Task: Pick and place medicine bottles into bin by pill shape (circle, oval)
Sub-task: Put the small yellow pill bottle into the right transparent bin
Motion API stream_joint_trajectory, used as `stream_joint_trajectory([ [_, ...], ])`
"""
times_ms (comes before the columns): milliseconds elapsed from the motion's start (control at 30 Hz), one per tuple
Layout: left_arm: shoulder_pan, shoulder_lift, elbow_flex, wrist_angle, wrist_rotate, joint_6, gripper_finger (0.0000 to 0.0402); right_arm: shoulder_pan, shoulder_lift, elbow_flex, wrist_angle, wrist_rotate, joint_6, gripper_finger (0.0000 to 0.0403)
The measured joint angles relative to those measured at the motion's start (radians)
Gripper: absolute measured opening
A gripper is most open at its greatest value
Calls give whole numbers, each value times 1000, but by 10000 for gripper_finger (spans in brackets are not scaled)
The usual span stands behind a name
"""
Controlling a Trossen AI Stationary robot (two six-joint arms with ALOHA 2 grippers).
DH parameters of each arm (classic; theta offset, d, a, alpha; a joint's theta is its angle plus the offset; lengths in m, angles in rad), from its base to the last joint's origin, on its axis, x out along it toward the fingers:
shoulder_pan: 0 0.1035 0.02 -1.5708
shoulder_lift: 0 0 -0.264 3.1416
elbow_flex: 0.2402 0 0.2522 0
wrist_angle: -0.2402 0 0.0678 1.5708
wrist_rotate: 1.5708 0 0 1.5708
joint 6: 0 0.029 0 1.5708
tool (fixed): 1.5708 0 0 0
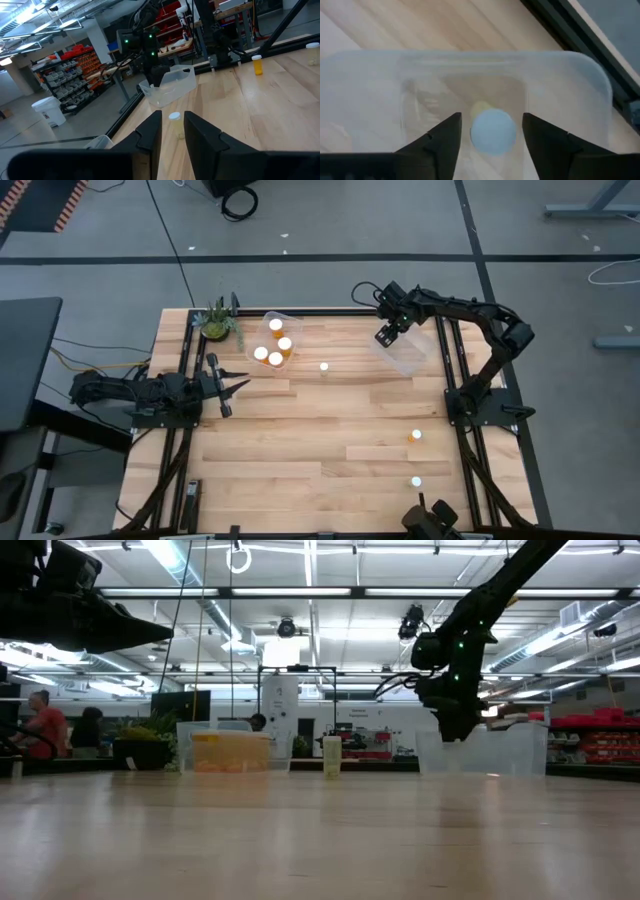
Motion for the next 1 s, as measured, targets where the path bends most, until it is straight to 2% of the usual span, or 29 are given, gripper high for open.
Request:
stream_joint_trajectory([
  [133,0,0,0,0,0,0,86,9,-21,26,-20,0,1,236],
  [333,0,0,0,0,0,0,85,44,-84,42,-41,1,15,236],
  [533,0,0,0,0,0,0,91,155,-132,43,-32,44,67,229],
  [733,0,0,0,0,0,0,83,295,-131,45,30,103,76,227],
  [1000,0,0,0,0,0,0,86,367,-36,182,17,91,82,227],
])
